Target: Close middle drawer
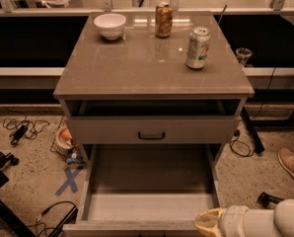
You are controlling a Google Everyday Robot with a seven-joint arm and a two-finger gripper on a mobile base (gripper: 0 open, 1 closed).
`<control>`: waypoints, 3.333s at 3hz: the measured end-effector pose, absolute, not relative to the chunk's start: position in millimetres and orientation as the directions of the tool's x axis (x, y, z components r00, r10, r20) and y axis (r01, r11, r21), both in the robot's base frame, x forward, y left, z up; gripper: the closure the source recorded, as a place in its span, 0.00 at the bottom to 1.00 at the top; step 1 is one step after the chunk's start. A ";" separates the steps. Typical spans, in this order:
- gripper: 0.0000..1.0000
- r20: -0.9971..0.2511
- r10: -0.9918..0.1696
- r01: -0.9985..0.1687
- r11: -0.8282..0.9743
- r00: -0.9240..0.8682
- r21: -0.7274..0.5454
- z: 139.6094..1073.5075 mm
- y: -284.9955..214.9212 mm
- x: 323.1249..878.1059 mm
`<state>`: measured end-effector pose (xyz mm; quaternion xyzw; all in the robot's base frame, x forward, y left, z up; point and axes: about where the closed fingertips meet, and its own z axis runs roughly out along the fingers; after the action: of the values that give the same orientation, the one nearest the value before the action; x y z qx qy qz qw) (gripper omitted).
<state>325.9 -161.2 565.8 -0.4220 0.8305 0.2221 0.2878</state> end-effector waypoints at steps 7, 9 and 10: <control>1.00 -0.804 -0.573 -0.955 0.297 -0.160 -0.022 418.0 -193.0 355.5; 1.00 -0.793 -0.592 -0.954 0.295 -0.148 -0.042 416.8 -173.8 399.7; 1.00 -0.782 -0.603 -0.949 0.311 -0.160 -0.045 417.1 -155.9 455.8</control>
Offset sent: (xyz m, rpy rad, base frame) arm -0.0227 -0.0576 -0.1144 0.1416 -0.0531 0.0643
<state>455.8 -155.9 417.1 -0.5365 0.7233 0.2383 0.3637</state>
